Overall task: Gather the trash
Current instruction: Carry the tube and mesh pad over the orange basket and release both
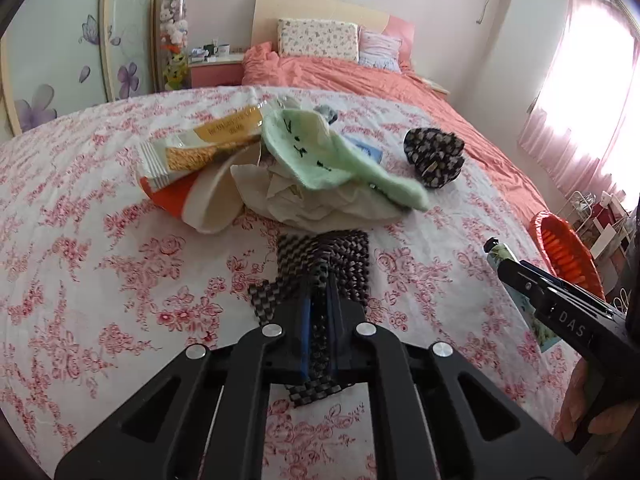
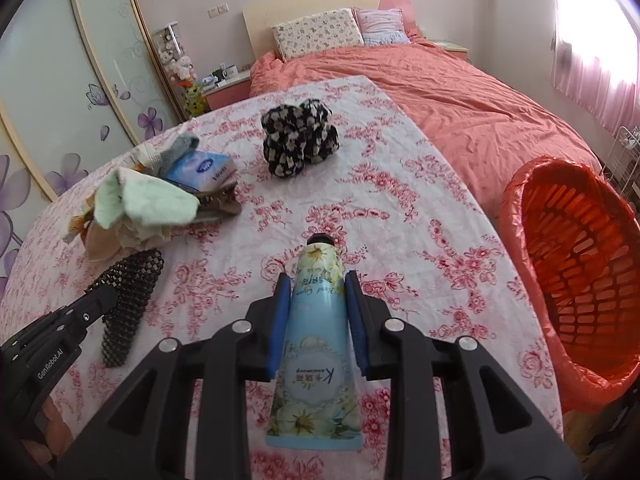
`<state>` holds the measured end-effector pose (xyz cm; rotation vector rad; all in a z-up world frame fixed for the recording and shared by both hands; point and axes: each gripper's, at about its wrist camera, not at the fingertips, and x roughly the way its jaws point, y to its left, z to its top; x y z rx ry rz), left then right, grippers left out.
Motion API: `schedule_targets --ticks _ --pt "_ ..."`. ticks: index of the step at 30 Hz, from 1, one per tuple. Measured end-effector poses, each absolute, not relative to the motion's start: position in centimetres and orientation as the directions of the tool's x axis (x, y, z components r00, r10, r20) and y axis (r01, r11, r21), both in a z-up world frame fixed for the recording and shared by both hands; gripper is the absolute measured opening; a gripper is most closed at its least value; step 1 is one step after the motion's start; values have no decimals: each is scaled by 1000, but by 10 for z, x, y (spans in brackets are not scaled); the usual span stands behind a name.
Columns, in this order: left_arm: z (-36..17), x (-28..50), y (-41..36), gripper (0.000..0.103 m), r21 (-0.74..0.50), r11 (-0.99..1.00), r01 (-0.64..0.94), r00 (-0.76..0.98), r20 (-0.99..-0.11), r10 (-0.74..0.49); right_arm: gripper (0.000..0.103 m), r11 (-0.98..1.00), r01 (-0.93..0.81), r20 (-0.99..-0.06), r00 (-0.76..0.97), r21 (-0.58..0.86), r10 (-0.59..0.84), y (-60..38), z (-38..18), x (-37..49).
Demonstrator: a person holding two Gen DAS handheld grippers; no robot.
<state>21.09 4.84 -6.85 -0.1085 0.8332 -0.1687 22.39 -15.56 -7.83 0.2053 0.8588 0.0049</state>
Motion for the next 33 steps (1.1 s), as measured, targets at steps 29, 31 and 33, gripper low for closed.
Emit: schedule_targets --ticks 29,31,33 --pt "38 162 11 6 -182 953 241 794 -529 -301 28 974 69 -584 808 214 71 -188 19 147" --pt "40 164 0 6 -179 949 259 790 -526 -315 28 973 81 -574 817 215 59 -197 23 141" --pt "41 165 -12 6 -180 943 281 783 -524 -333 28 972 92 -568 822 215 48 -205 26 137"
